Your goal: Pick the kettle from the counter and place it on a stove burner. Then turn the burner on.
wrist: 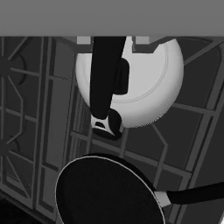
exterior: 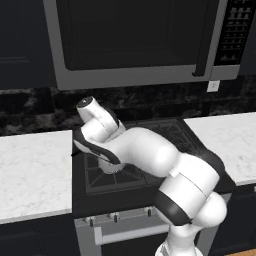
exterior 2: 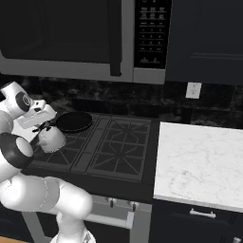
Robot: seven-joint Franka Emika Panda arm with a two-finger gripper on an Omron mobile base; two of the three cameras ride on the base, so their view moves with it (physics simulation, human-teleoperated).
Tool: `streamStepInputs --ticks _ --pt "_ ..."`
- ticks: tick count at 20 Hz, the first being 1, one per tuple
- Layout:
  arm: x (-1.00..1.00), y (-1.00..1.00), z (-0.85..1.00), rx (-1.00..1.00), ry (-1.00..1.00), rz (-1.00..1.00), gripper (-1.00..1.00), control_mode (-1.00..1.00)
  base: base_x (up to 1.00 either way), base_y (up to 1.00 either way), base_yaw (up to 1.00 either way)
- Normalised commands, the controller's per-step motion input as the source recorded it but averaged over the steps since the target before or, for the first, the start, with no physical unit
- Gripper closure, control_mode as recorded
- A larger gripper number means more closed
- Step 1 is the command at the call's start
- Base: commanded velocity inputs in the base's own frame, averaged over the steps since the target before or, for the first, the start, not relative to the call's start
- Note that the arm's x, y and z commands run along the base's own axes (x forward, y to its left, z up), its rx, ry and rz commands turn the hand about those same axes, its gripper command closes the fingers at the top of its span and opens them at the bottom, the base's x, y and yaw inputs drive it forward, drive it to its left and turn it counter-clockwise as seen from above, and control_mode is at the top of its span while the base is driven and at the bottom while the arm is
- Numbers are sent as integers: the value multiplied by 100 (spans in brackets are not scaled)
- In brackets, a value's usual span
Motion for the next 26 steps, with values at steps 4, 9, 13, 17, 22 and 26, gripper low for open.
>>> streamStepInputs --ticks 4,9,13,17,22,26 --pt "1 0 -5 3 0 0 100 -100 0 0 0" --pt "0 -8 -25 -2 0 0 100 -100 0 0 0" --pt "0 -9 -7 0 0 0 100 -100 0 0 0" --pt "0 0 0 0 0 0 -100 -100 0 0 0" --pt "0 0 0 0 0 0 -100 -100 0 0 0" --pt "0 0 0 0 0 0 -100 -100 0 0 0"
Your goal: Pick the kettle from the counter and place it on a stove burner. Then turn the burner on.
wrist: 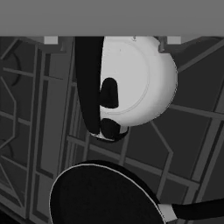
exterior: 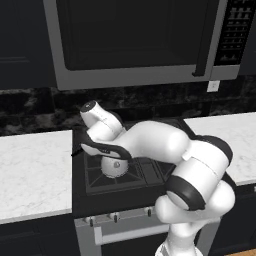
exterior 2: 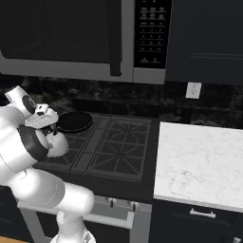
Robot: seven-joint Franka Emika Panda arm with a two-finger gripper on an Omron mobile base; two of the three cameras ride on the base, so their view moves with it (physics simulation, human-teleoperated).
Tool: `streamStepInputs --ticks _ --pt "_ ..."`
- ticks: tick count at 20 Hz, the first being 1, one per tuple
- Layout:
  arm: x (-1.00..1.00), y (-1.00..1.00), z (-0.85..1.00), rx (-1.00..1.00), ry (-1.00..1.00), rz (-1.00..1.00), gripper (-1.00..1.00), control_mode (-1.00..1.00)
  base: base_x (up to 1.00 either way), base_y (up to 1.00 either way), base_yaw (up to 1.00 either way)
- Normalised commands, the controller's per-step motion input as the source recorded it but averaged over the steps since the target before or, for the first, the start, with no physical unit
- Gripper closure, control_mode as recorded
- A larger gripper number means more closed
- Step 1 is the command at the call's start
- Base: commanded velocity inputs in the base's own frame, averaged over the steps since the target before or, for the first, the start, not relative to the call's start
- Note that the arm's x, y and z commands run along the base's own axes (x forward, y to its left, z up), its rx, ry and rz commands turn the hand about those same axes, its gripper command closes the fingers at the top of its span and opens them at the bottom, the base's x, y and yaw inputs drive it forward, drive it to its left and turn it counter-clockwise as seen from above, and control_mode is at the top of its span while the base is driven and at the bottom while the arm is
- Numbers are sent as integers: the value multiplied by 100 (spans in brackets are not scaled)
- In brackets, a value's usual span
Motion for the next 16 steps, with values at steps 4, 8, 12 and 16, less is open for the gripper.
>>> streamStepInputs --ticks 4,8,12,16 --pt "-9 0 7 0 -1 0 -100 -100 0 0 0" --pt "-63 6 37 0 -16 0 -100 -100 0 0 0" --pt "-99 0 27 0 -25 0 -100 -100 0 0 0" --pt "-100 0 16 0 -40 0 -100 -100 0 0 0"
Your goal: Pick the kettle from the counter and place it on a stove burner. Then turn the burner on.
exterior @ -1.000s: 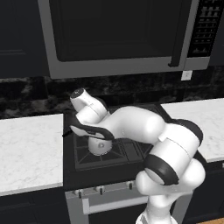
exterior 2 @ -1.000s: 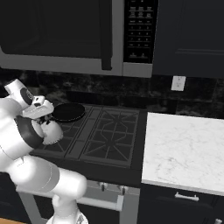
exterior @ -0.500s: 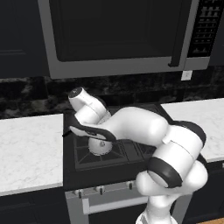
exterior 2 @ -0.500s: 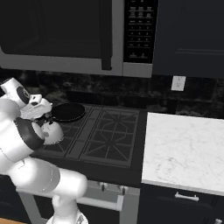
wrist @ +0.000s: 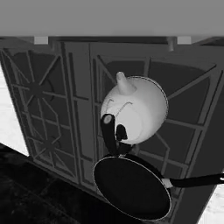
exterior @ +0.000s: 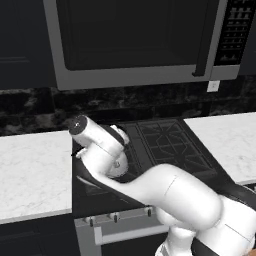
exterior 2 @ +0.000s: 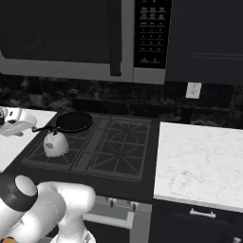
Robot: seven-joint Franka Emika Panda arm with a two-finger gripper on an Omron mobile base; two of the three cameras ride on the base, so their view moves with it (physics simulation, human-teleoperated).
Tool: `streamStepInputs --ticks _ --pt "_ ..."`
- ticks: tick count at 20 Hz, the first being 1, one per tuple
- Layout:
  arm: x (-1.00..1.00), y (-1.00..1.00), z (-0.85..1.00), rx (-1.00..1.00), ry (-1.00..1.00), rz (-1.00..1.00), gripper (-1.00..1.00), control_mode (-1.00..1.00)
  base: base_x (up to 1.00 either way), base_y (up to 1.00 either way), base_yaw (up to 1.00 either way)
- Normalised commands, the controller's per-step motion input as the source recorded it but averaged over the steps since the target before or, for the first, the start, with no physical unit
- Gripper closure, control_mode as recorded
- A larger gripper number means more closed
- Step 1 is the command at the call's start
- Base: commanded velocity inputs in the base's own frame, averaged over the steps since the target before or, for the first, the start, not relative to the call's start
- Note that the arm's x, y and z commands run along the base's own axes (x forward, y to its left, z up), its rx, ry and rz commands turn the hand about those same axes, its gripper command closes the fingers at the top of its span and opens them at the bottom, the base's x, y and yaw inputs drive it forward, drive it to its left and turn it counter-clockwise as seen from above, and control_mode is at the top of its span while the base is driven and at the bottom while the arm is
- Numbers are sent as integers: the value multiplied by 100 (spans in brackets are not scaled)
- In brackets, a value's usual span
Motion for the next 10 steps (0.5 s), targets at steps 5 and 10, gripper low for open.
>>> streamStepInputs --ticks 5,10 --pt "-100 0 -7 0 -50 0 -100 -100 0 0 0" --pt "-100 13 -89 0 -39 0 -100 -100 0 0 0"
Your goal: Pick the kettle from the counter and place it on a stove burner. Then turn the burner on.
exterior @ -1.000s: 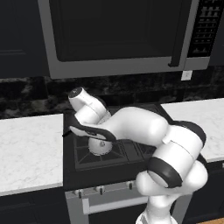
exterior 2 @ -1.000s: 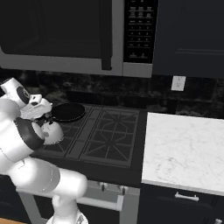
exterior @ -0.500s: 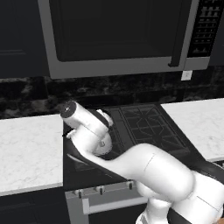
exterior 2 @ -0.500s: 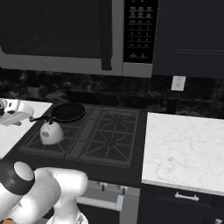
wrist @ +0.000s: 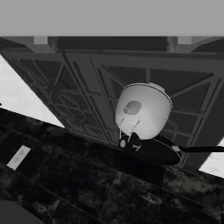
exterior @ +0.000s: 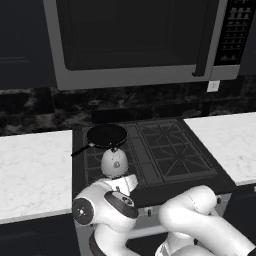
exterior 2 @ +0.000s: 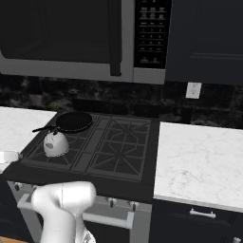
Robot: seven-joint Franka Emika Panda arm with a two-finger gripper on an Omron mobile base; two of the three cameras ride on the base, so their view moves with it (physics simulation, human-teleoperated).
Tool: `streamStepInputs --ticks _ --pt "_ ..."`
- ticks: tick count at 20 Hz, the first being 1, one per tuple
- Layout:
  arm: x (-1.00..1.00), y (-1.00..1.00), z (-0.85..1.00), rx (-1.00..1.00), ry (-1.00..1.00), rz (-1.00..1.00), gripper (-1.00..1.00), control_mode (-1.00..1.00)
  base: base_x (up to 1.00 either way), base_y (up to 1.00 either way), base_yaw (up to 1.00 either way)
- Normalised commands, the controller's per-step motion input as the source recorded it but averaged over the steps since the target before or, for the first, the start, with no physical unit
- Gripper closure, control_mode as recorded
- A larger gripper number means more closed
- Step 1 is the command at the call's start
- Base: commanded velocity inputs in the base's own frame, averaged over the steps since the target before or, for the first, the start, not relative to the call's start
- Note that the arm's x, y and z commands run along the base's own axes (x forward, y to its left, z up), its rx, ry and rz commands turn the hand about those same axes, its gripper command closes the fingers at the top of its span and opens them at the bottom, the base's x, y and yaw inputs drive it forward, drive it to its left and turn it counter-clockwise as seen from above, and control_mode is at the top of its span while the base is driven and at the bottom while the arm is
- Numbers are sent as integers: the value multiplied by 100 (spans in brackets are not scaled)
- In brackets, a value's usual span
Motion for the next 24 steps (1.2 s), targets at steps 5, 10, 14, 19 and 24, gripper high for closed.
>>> streamStepInputs --ticks 5,10,14,19,24 --pt "-100 47 -100 0 -22 4 -100 -100 0 0 0" --pt "-56 27 -78 0 -15 12 -100 -100 0 0 0" --pt "9 18 -28 0 -34 1 -100 -100 0 0 0" --pt "47 43 -13 1 -15 0 -100 -100 0 0 0" --pt "7 48 -37 4 0 -1 -100 -100 0 0 0"
